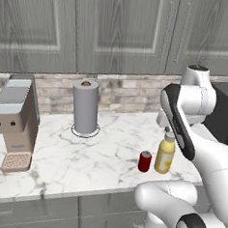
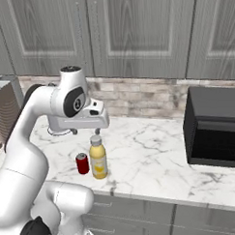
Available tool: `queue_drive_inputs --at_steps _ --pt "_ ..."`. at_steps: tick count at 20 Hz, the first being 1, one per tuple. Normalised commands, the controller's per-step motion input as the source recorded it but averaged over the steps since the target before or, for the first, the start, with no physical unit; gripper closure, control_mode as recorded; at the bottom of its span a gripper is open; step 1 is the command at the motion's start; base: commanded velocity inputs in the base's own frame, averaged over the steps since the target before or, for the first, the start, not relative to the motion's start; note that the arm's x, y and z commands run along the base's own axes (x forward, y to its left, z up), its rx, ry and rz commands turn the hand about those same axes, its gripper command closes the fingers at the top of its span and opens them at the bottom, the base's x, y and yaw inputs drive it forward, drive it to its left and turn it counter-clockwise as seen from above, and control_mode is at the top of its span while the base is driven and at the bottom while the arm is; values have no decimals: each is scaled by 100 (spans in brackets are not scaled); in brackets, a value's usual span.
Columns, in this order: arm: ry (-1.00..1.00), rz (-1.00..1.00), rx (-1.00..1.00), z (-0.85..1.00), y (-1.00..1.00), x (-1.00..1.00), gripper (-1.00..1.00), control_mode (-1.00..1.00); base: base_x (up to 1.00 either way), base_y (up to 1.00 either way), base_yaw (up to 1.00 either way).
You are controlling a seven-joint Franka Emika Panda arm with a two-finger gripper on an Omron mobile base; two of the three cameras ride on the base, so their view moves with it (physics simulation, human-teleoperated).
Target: Move the drinks to the dining counter.
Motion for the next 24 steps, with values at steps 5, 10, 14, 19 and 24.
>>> queue_drive_inputs --at_steps 5,10,14,19,24 --pt "0 0 7 -26 -17 7 -100 -100 0 0 0" --pt "0 0 7 -15 -14 11 -100 -100 0 0 0" --pt "2 0 0 -10 0 9 -100 -100 0 0 0" --pt "5 0 0 -2 0 9 -100 -100 0 0 0" --pt "6 0 0 -9 7 16 -100 -100 0 0 0"
